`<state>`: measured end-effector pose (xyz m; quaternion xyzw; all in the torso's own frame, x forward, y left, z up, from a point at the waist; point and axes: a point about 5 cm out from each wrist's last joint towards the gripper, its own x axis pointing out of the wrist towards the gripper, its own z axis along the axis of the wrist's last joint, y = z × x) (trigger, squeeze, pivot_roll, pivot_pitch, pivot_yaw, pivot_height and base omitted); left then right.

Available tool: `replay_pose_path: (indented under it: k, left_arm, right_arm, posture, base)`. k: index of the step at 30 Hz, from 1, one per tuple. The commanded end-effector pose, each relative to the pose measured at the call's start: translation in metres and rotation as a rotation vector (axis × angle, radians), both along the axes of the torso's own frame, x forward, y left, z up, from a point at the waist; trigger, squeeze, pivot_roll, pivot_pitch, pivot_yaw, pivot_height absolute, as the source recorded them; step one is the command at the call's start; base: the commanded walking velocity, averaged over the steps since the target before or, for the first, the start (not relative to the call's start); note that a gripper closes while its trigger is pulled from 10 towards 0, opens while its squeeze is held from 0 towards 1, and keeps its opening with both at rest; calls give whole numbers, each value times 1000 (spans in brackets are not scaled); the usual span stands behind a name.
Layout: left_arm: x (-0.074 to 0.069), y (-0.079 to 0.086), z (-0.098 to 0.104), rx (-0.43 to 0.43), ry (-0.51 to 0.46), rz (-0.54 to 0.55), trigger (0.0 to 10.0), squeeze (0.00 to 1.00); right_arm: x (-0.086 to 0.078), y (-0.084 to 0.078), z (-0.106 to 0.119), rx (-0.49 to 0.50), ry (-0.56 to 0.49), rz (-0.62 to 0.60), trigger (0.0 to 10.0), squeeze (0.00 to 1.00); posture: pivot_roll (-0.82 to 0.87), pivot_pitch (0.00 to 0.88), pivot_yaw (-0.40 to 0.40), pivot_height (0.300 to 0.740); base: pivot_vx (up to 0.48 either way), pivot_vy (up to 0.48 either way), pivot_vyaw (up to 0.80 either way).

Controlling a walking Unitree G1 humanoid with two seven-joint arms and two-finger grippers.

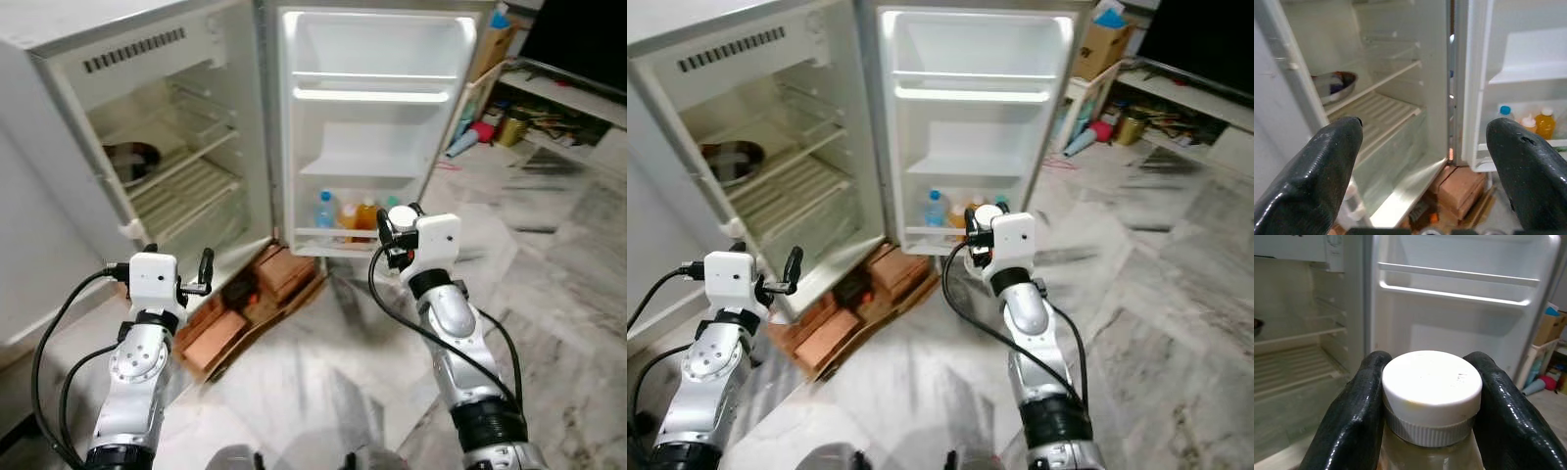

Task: Restocking fridge

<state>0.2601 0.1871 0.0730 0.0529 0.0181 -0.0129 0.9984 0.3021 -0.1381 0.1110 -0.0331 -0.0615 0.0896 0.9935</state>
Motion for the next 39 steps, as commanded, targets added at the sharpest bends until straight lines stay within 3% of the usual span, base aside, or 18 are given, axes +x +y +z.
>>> replay_pose_path:
  k: [1,7,22,30,39]
  left_arm:
    - [-1,-8,1,-16,-4,-39,10000,0]
    - [-1,-12,3,-33,-18,-80,10000,0]
    - [-1,-18,5,-52,-21,-120,10000,0]
    - [0,-21,5,-60,-19,-137,10000,0]
    - [0,-21,5,-62,-17,-145,10000,0]
  right_arm:
    - [2,-10,11,-12,-53,-34,10000,0]
    - [4,-13,13,-18,-65,-62,10000,0]
    - [6,-15,18,-21,-91,-86,10000,0]
    - [17,-9,53,-12,-213,-96,10000,0]
    - [19,-12,58,-25,-236,-122,10000,0]
  posture:
    - [-10,0,-11,740]
    - [-11,0,-9,740]
    - [-17,0,-5,740]
    - [-19,0,3,740]
    - [-15,0,2,740]
  base:
    - [0,0,0]
    - [149,0,0]
    - [424,0,0]
    - [440,0,0]
    - [442,0,0]
